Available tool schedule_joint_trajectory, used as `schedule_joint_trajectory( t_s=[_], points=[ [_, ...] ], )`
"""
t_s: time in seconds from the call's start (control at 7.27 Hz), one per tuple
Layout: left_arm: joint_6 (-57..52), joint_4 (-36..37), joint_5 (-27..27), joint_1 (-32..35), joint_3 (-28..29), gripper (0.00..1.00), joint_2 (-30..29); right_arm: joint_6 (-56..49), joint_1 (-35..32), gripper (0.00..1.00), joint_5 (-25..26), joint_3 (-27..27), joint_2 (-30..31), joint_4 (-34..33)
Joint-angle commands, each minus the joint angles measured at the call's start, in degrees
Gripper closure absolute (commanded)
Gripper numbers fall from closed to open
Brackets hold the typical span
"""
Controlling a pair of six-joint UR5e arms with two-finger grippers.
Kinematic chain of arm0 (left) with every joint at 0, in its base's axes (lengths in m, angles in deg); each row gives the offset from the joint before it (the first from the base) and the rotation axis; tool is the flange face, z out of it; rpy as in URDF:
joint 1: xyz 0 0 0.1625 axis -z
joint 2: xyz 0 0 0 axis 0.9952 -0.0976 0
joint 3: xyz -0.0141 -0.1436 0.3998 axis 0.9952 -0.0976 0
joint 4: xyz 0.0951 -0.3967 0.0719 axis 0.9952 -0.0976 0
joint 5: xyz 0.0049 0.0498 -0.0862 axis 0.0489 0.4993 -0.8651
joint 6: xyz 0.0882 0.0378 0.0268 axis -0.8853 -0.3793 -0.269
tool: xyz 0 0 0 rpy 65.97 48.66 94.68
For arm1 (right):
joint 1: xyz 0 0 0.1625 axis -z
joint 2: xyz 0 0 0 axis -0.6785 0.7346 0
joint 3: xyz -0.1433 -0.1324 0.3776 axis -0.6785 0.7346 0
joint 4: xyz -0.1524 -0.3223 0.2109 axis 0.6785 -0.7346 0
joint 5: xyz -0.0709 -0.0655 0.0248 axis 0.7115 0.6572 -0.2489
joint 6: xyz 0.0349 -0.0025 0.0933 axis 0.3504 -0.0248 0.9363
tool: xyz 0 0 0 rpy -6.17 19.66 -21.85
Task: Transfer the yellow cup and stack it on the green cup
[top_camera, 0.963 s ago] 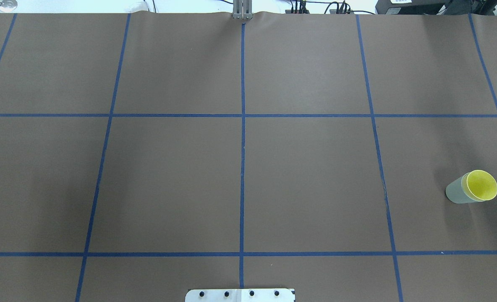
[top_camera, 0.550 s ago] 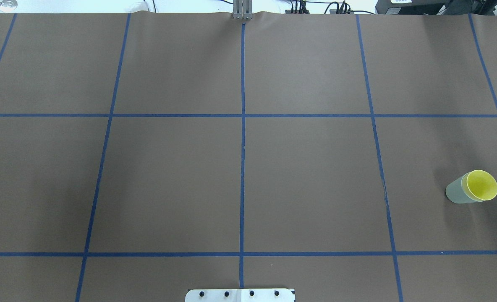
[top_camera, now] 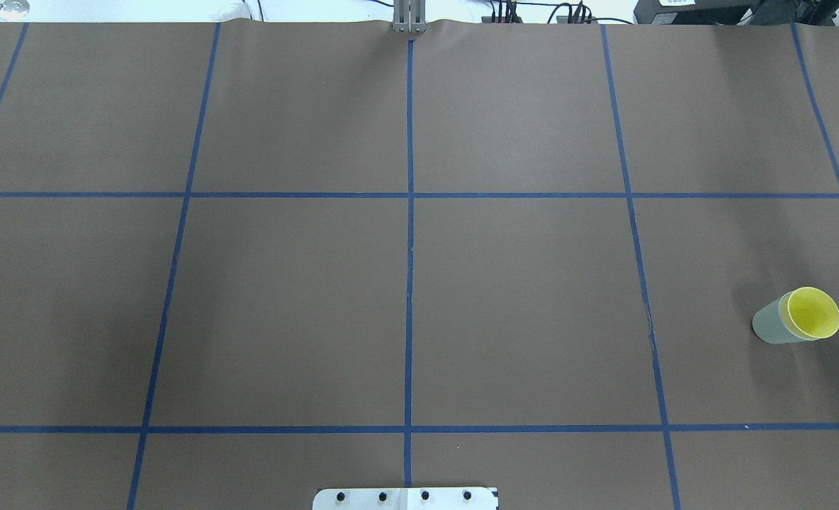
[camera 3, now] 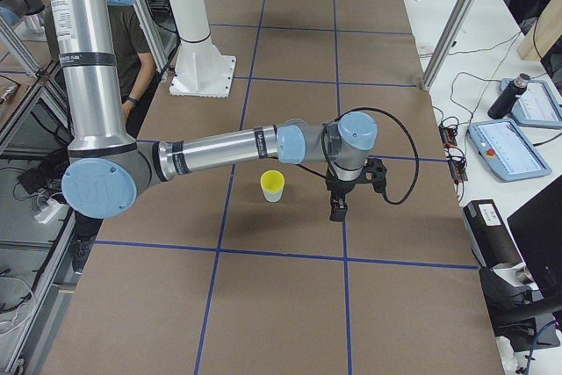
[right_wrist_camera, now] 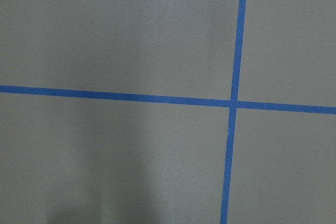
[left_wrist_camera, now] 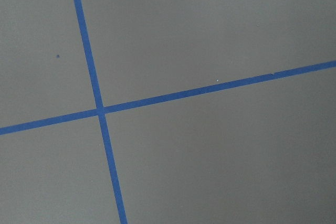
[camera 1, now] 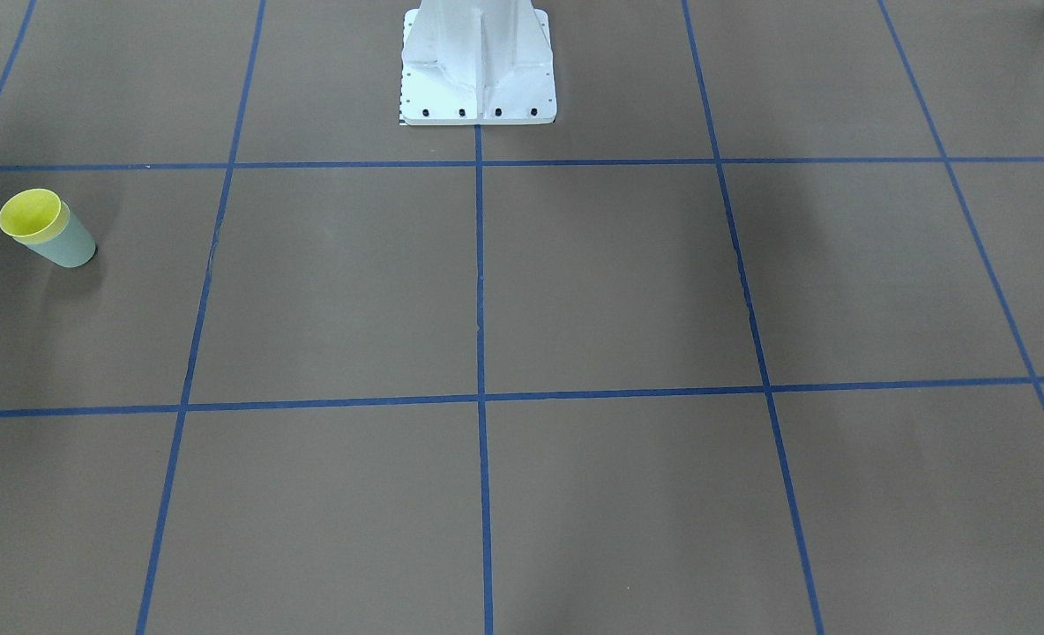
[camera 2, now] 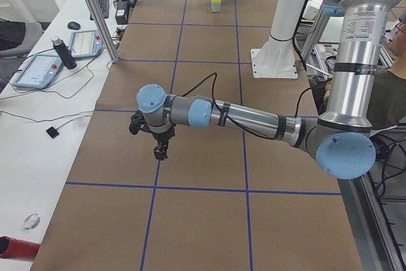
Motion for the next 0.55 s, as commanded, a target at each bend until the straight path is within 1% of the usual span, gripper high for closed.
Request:
schedule_joint_trajectory(
  t_s=[0.0,0.28,0.41],
  points=[
    [0.49,0.00,-0.02,0.00,0.42,0.00,0.13,0.00,0.00,0.00,0.00,0.07,-0.09,0.00],
    [0.41,0.00,0.07,0.00,1.30,0.00,0.31,-0.09,0.00,0.00,0.09,0.68,0.09,0.00],
    [0.40,-0.09,0.07,0.09,2.61,0.00,0.31,-0.09,0.00,0.00,0.26,0.77,0.44,0.00]
  ],
)
